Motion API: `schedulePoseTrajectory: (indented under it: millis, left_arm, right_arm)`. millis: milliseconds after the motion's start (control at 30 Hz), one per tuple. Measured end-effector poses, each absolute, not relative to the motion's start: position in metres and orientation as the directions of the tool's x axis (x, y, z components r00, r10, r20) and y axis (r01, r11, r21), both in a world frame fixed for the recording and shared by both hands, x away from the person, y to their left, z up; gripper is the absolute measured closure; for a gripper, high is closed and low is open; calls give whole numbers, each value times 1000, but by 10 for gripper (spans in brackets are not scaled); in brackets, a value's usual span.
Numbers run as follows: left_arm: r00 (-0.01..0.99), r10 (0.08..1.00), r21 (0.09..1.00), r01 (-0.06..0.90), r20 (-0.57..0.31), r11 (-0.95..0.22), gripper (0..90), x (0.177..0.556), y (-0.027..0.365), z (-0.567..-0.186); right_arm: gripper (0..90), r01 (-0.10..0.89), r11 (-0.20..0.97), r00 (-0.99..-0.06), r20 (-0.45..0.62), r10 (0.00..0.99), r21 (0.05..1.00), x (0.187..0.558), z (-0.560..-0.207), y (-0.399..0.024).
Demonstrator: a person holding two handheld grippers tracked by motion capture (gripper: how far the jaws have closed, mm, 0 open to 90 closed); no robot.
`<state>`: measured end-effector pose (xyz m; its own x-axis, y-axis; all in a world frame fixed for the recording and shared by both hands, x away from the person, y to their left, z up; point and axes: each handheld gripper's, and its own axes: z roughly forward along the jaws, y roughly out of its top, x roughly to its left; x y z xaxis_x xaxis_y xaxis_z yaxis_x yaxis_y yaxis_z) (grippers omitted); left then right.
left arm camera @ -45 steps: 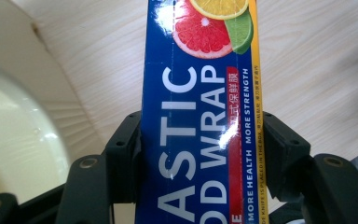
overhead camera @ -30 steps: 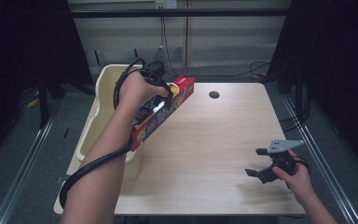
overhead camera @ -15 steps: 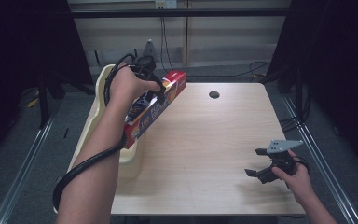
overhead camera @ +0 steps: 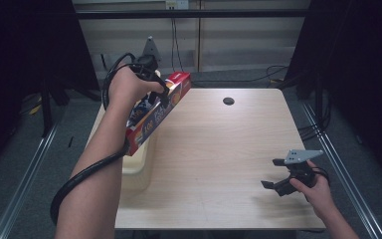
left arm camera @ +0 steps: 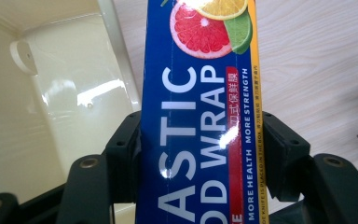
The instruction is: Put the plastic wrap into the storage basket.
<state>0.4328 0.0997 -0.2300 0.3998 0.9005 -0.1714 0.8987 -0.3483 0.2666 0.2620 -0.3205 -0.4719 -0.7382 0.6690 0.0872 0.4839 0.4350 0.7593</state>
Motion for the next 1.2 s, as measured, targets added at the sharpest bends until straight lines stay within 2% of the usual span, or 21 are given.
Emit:
schedulePoseTrajectory:
  millis: [1200]
  left_arm:
    - [336,927,291,915,-164,-280,409,428,125,-208]
  right_arm:
    - [34,481,434,-733,77,676,762,260,-469,-322]
